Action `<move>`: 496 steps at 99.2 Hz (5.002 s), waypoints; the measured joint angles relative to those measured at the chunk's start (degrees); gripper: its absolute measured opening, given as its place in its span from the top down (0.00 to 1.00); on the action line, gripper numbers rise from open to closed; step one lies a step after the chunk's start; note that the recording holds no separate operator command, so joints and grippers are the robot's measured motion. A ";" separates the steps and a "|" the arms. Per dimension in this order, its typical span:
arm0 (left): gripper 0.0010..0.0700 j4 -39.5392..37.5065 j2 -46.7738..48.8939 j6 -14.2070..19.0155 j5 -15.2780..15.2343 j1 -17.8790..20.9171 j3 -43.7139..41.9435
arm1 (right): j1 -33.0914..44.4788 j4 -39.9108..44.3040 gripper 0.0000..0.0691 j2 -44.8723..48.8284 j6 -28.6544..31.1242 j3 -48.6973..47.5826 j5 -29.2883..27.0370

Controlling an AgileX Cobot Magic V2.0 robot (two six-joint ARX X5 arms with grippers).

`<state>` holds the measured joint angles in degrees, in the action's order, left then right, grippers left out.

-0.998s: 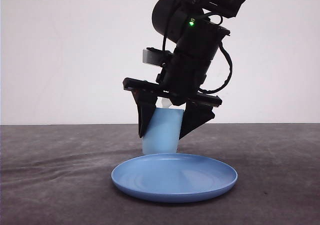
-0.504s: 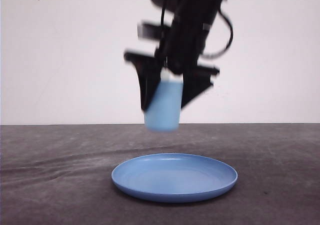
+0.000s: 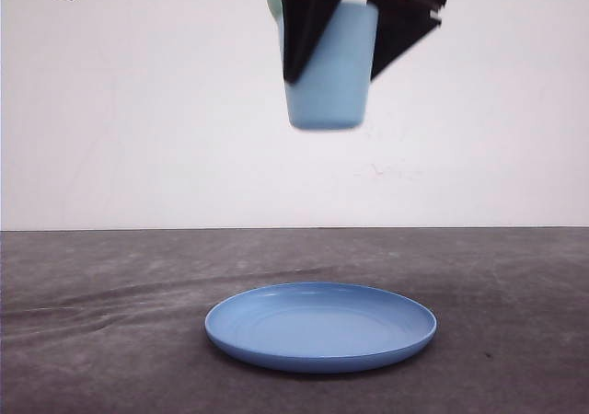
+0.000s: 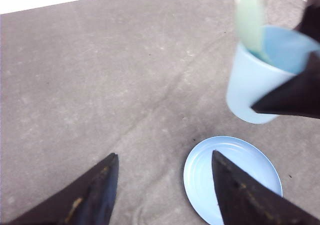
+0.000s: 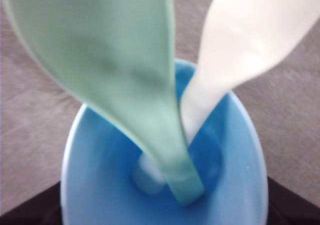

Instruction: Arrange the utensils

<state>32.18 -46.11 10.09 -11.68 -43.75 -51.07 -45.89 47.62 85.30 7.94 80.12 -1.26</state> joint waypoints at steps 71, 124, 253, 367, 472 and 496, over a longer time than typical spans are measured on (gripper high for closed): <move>0.50 0.55 0.00 0.00 0.02 0.00 0.00 | -9.44 -20.72 0.42 0.13 6.32 -24.13 -6.58; 0.50 0.57 0.00 0.00 0.02 0.00 0.00 | -9.29 -31.30 0.42 1.53 7.98 -29.73 -10.40; 0.50 1.53 0.00 0.00 0.00 0.00 0.00 | -9.22 -18.43 0.09 -7.69 8.90 -26.67 -9.20; 0.97 -1.16 0.00 2.93 1.11 0.00 0.00 | -9.25 -9.05 0.98 -36.41 7.30 -18.49 -25.94; 0.98 -1.16 0.15 -0.04 -0.33 1.05 0.00 | -9.25 -9.07 1.00 -36.41 7.30 -18.49 -25.94; 0.98 -6.86 3.04 -3.39 -0.33 10.60 4.28 | -9.25 -9.09 1.00 -36.41 7.30 -18.49 -25.94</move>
<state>25.32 -43.07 6.70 -12.01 -33.15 -46.78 -55.13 38.52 48.88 15.25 61.63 -27.20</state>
